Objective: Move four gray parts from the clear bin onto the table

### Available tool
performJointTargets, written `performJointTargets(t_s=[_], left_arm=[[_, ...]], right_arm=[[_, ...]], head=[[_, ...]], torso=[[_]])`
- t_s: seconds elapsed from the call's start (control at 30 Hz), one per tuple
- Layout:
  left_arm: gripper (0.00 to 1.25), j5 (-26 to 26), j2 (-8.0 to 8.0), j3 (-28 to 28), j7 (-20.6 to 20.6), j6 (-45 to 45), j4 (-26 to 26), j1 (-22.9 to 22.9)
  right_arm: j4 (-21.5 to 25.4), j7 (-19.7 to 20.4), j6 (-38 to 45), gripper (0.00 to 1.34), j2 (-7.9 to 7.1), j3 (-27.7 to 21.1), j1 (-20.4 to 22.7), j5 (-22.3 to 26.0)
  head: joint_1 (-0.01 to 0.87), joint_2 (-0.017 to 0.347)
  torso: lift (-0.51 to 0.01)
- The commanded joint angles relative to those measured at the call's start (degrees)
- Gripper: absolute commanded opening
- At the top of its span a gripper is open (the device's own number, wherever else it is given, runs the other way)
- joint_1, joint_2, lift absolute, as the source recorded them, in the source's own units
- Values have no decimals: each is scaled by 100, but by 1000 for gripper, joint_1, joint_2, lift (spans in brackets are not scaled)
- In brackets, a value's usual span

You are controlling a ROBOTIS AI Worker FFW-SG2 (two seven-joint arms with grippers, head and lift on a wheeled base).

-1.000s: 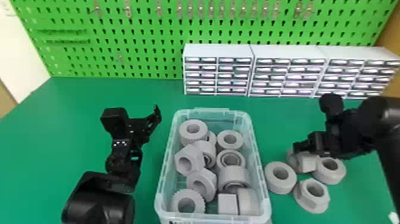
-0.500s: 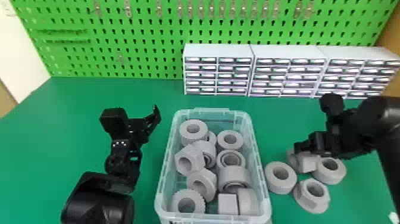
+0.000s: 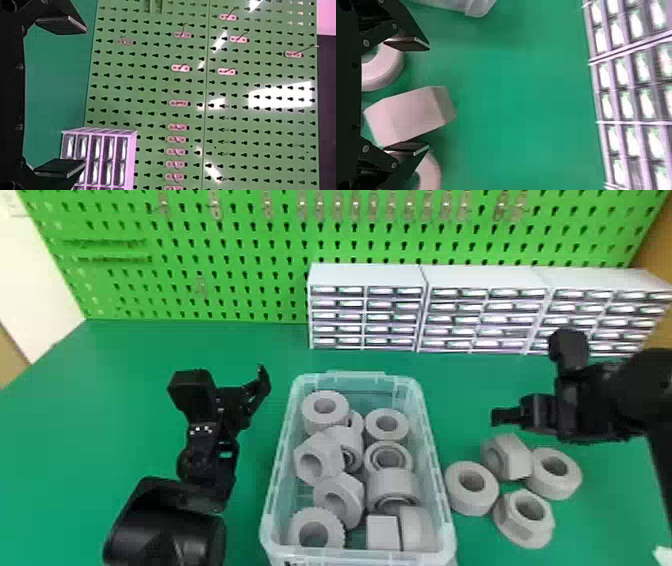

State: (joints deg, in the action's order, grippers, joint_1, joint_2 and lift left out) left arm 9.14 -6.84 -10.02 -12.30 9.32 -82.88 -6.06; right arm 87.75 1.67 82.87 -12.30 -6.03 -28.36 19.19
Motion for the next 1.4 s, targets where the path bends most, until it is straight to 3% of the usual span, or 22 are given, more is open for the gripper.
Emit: performJointTargets(t_s=[0.0, 0.27, 0.47, 0.67, 0.87, 1.13, 1.37], left_arm=[[1146, 0, -1, -9, 0, 0, 0, 8], [1146, 0, -1, 0, 0, 18, 0, 8], [1146, -9, 7, -53, 0, 18, 9, 17], [1146, 0, 7, -53, 0, 18, 9, 26], [1146, 0, 16, -88, 0, 18, 9, 26], [1146, 0, 34, -71, 0, 18, 9, 43], [1146, 9, 43, -27, 0, 53, 9, 43]], right_arm=[[418, 0, -280, 948, 8, -188, 164, 103], [1130, 0, -729, 948, 26, -442, 437, 199], [1464, 0, -869, 948, -27, -609, 630, 384], [1728, -18, -1546, 948, -45, -724, 982, 700], [1947, -246, -1986, 947, -168, -697, 1333, 727], [2193, -501, -3023, 947, -62, -803, 1817, 410], [2246, -809, -3787, 945, 175, -979, 2019, 50]], head=[[693, 72], [693, 72], [693, 72], [693, 72], [693, 72], [693, 72], [693, 72]], torso=[[-52], [-52], [-52], [-52], [-52], [-52], [-52]])
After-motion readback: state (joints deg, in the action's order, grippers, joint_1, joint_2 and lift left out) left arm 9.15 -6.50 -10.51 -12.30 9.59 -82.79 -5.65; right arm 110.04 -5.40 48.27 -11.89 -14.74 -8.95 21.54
